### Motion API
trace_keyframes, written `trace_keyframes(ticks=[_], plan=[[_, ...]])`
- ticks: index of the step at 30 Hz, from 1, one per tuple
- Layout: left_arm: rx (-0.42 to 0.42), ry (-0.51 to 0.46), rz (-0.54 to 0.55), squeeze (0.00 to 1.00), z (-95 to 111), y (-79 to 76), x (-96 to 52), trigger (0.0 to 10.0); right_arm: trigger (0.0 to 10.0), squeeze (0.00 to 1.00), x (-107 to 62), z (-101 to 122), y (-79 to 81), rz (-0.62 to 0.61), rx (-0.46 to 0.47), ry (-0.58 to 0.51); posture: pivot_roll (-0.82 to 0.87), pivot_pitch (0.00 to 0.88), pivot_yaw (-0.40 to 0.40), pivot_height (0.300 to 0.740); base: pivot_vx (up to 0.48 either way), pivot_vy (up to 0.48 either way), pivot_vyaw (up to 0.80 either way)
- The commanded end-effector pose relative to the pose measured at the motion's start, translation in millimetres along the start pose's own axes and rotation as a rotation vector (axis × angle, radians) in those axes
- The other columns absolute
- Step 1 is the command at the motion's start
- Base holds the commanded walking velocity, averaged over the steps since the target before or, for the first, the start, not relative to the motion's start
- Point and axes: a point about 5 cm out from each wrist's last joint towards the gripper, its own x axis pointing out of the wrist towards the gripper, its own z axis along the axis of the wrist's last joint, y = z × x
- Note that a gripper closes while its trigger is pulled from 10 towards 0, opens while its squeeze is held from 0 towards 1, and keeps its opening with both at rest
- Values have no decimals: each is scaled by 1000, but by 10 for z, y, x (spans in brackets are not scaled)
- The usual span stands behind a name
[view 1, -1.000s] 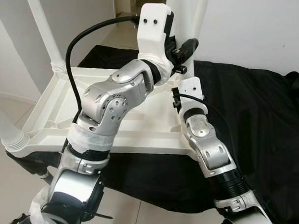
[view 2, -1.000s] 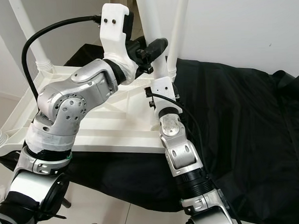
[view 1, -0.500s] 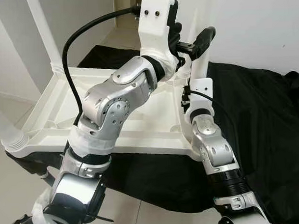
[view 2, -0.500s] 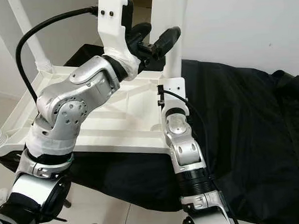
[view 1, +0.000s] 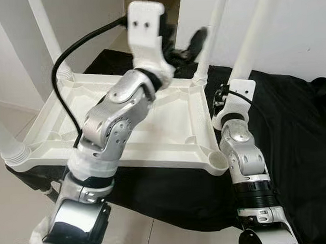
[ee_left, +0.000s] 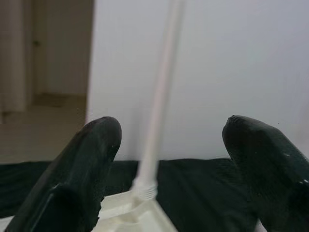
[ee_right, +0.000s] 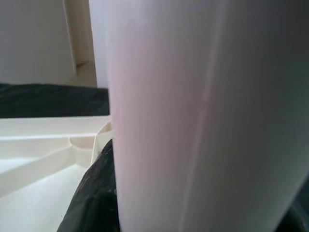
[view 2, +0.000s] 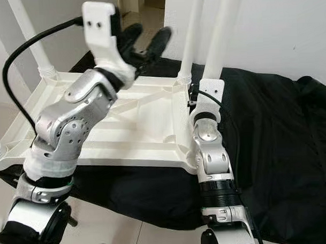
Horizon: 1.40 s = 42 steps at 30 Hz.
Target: Building children table
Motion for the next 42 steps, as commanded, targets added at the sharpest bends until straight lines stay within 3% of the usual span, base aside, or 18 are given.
trace_keyframes(ticks=[1, 9, 14, 18, 20, 31, 38, 42], plan=[[21, -9, -24, 0, -27, 23, -16, 10000, 10000, 0, 10, 96, -27, -8, 18, -47, 10, 0, -50, 740, 0, 0, 0], [111, -9, 107, 0, -264, 216, -214, 10000, 10000, 0, 0, 165, -31, 12, 42, -94, 13, 0, -51, 740, 0, 0, 0], [140, -12, 138, 0, -351, 259, -299, 10000, 10000, 0, -10, 172, -35, 19, 44, -105, 13, 0, -48, 740, 0, 0, 0], [204, 25, 161, 0, -561, 287, -501, 10000, 10000, 0, -26, 182, -49, 26, 42, -116, 18, 0, -40, 740, 0, 0, 0], [202, 19, 165, 0, -556, 280, -534, 10000, 10000, 0, -23, 202, -62, 32, 38, -126, 29, 0, -37, 740, 0, 0, 0], [205, -31, 164, 0, -417, 277, -530, 10000, 10000, 0, 2, 194, -127, 26, 47, -146, 32, 0, 2, 740, 0, 0, 0], [195, 5, 124, 0, -628, 267, -618, 10000, 10000, 0, -26, 214, -120, 32, 53, -162, 18, 0, 5, 740, 0, 0, 0], [185, 22, 123, 0, -699, 318, -681, 10000, 10000, 0, -16, 229, -169, 3, 11, -188, -4, 0, 11, 740, 0, 0, 0]])
